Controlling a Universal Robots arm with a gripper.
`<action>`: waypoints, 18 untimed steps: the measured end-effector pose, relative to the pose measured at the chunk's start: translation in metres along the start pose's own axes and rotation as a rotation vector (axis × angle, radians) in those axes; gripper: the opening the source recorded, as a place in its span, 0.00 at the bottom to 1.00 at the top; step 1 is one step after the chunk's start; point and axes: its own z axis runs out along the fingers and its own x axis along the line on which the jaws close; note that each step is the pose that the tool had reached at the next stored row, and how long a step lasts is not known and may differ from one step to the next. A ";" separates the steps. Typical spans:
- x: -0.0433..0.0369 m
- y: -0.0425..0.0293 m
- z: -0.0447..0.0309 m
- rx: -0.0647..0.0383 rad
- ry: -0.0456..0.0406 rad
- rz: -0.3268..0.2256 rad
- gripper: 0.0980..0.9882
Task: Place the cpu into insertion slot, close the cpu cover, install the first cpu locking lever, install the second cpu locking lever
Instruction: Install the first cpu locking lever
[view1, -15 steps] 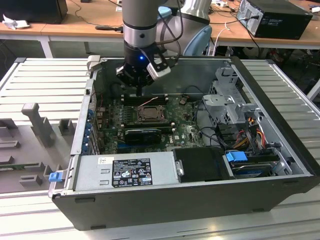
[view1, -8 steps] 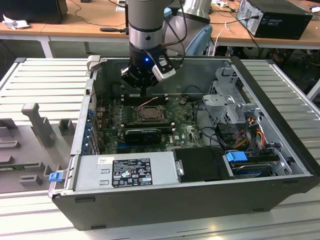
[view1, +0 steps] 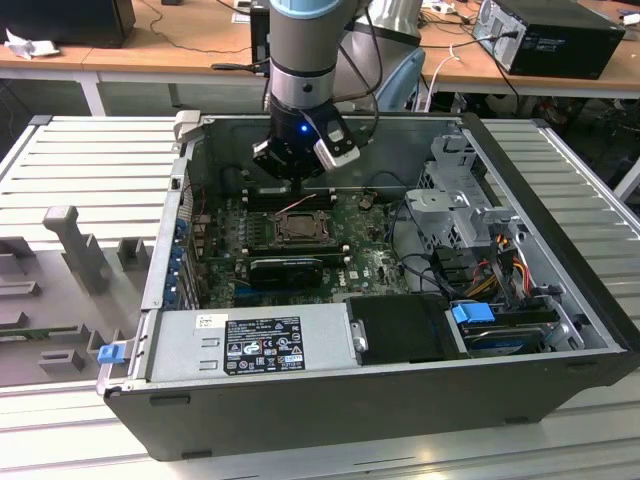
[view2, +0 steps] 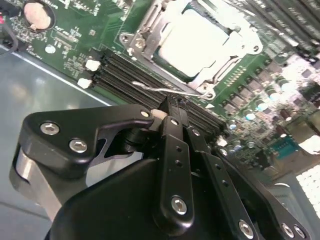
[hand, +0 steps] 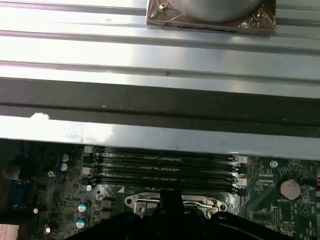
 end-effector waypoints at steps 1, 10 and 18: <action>-0.0020 -0.0002 0.0017 -0.001 0.0004 0.000 0.01; -0.0176 0.0001 0.0137 -0.001 0.0010 0.000 0.01; -0.0210 -0.0009 0.0219 -0.001 0.0010 0.000 0.01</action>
